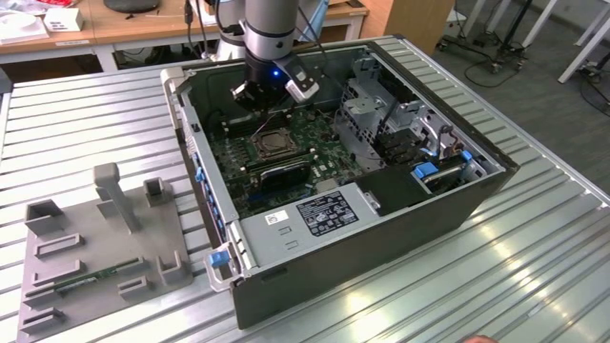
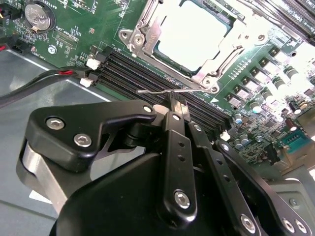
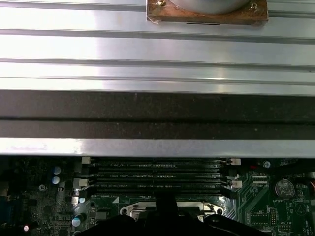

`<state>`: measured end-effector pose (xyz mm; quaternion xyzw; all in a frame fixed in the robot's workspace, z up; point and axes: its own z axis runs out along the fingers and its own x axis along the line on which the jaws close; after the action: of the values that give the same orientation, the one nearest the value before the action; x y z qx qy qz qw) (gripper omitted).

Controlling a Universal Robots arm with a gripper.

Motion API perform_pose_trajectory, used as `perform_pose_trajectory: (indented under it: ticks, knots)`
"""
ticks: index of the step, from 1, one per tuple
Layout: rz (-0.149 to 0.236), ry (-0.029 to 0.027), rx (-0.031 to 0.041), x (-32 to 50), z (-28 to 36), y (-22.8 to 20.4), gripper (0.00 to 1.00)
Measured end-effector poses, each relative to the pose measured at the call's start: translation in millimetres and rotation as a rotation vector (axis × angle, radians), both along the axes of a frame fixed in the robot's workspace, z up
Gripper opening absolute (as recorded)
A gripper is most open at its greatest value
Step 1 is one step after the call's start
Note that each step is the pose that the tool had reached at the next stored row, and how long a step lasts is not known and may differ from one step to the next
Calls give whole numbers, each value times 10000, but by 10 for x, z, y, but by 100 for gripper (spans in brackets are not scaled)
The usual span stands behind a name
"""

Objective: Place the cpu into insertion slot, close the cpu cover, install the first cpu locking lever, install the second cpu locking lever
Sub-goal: 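Install the first cpu locking lever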

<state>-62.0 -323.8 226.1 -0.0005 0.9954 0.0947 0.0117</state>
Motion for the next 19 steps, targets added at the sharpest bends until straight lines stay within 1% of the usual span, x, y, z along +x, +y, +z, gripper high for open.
perform_pose_trajectory:
  ticks: [4, 13, 19]
  knots:
    - [1, 1, -1, 7, -14, 0, 11]
    - [0, -1, 14, 17, -29, 0, 11]
    - [0, 1, 9, 17, -33, 0, 11]
